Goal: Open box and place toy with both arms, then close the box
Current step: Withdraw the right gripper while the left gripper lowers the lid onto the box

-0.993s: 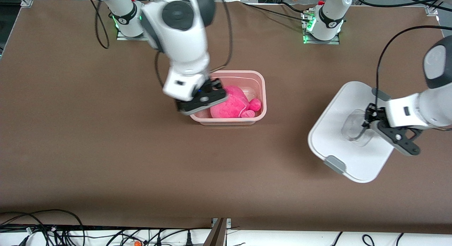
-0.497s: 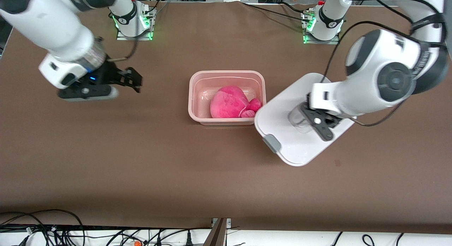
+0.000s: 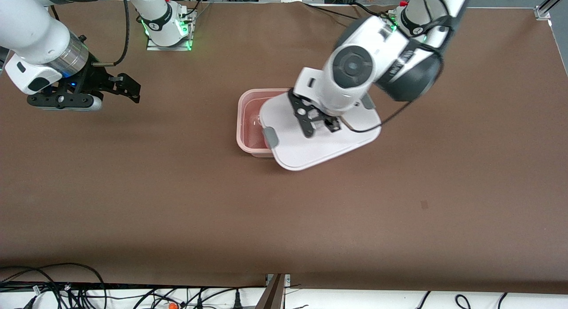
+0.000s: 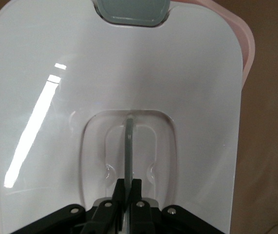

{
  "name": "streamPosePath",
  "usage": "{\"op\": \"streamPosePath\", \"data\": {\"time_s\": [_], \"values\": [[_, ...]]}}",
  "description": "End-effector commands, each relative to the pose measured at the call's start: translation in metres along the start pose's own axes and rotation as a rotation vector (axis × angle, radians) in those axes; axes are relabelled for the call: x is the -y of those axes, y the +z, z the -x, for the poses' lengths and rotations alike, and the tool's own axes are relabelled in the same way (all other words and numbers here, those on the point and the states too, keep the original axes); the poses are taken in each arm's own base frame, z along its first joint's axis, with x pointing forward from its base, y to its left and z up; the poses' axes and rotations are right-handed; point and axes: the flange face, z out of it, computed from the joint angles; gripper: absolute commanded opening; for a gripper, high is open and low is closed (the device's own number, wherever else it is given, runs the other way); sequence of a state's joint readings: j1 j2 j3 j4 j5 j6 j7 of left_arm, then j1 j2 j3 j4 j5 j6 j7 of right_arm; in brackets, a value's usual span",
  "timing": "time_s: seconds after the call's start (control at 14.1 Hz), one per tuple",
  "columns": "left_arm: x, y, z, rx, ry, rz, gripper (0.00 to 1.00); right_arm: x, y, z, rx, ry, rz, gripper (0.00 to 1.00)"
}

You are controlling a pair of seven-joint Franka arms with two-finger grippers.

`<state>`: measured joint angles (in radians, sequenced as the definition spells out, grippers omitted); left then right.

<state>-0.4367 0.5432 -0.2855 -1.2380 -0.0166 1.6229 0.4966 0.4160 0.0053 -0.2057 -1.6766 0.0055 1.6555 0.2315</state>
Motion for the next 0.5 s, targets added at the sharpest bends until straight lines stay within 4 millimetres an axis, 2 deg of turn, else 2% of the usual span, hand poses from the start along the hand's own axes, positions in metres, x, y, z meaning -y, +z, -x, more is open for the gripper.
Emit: {"op": "streamPosePath", "data": {"time_s": [0.0, 0.07, 0.28, 0.35, 0.43], "values": [[-0.023, 0.030, -0.033, -0.017, 0.061, -0.006, 0.00, -0.015, -0.008, 0.005, -0.017, -0.021, 0.004, 1.00], [-0.035, 0.042, -0.046, -0.024, 0.084, -0.009, 0.00, -0.016, -0.011, 0.004, -0.022, -0.025, 0.002, 1.00], [-0.050, 0.070, -0.063, -0.010, 0.149, 0.005, 0.00, -0.021, -0.021, -0.002, -0.038, -0.007, 0.003, 1.00], [-0.054, 0.076, -0.065, -0.002, 0.205, 0.008, 0.00, -0.028, -0.020, -0.004, -0.038, -0.001, 0.003, 1.00], [-0.055, 0.075, -0.066, -0.002, 0.239, 0.006, 0.00, -0.048, -0.018, -0.009, -0.033, 0.029, -0.010, 1.00]]}}
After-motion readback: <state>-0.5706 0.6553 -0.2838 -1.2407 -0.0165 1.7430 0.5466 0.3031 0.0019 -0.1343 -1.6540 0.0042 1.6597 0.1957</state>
